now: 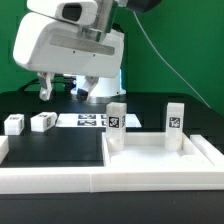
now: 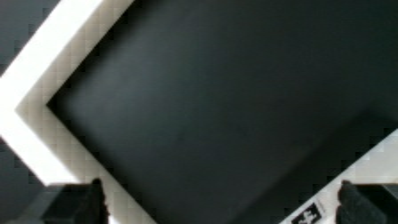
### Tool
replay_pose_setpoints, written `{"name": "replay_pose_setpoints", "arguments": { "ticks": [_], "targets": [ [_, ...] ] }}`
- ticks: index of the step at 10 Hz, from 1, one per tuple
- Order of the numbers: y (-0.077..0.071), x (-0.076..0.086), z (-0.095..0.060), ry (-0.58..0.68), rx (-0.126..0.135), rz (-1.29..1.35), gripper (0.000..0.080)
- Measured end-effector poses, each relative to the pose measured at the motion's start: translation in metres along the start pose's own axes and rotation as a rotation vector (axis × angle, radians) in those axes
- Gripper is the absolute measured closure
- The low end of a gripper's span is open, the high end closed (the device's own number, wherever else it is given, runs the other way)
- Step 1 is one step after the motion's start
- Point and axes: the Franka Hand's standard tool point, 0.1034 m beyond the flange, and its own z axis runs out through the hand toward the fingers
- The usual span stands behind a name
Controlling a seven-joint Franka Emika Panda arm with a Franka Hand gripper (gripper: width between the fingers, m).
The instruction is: Assemble square table
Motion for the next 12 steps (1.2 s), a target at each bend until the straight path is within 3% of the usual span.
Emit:
{"name": "replay_pose_setpoints", "arguments": {
  "ticks": [3, 4, 5, 7, 9, 10, 12],
  "targets": [
    [-0.001, 0.002, 0.000, 0.001, 0.000, 0.186, 0.0151],
    [-0.002, 0.002, 0.000, 0.007, 0.017, 0.285, 0.0151],
    [-0.002, -0.007, 0.001, 0.028, 0.079, 0.395, 0.0151],
    [-0.004, -0.040, 0.013, 0.017, 0.127, 0.431, 0.0151],
    [0.000, -0.069, 0.027, 0.002, 0.192, 0.507, 0.0151],
    [0.002, -0.065, 0.032, 0.048, 0.127, 0.518, 0.0151],
    [-0.003, -0.065, 0.034, 0.043, 0.132, 0.510, 0.0151]
  ]
}}
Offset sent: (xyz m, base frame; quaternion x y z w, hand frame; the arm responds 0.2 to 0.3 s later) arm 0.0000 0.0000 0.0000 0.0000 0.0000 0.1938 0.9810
